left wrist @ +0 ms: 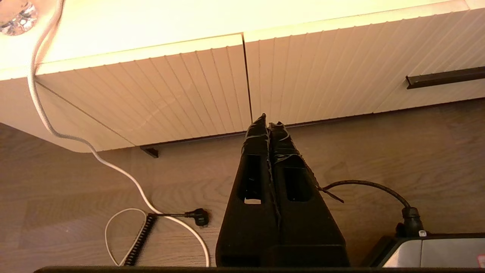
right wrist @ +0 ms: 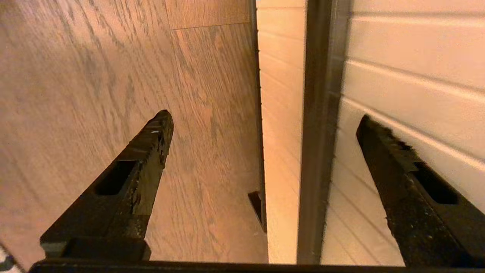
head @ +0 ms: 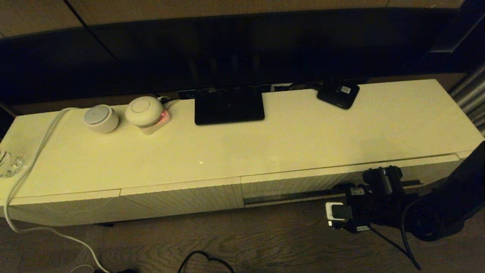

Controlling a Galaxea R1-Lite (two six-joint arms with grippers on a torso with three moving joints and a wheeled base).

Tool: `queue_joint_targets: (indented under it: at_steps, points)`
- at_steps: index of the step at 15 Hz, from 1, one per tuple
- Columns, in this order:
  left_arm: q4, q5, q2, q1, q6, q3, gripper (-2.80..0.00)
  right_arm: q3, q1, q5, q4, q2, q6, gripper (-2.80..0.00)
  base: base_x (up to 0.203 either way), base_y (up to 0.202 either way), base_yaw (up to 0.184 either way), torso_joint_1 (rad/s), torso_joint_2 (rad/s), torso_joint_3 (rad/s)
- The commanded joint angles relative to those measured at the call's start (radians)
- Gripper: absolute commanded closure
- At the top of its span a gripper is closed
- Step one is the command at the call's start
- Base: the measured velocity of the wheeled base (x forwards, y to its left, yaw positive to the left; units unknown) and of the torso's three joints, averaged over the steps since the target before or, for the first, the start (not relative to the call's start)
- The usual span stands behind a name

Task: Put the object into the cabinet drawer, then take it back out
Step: Open the drawer

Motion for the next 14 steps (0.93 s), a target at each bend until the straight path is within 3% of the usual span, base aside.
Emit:
queue_joint_targets:
  at_steps: [1,14]
  points:
    - [0.000,0.000,0.000,0.000,0.000,0.003,0.00,-0.019,-0.002,0.001,-0.022,0.061,-0.009,-2.80,0.000,0.000,0.000,0.000,0.00,0.000]
    - [0.000,0.000,0.000,0.000,0.000,0.003,0.00,0.030,0.002,0.004,-0.024,0.094,-0.011,-2.80,0.000,0.000,0.000,0.000,0.00,0.000]
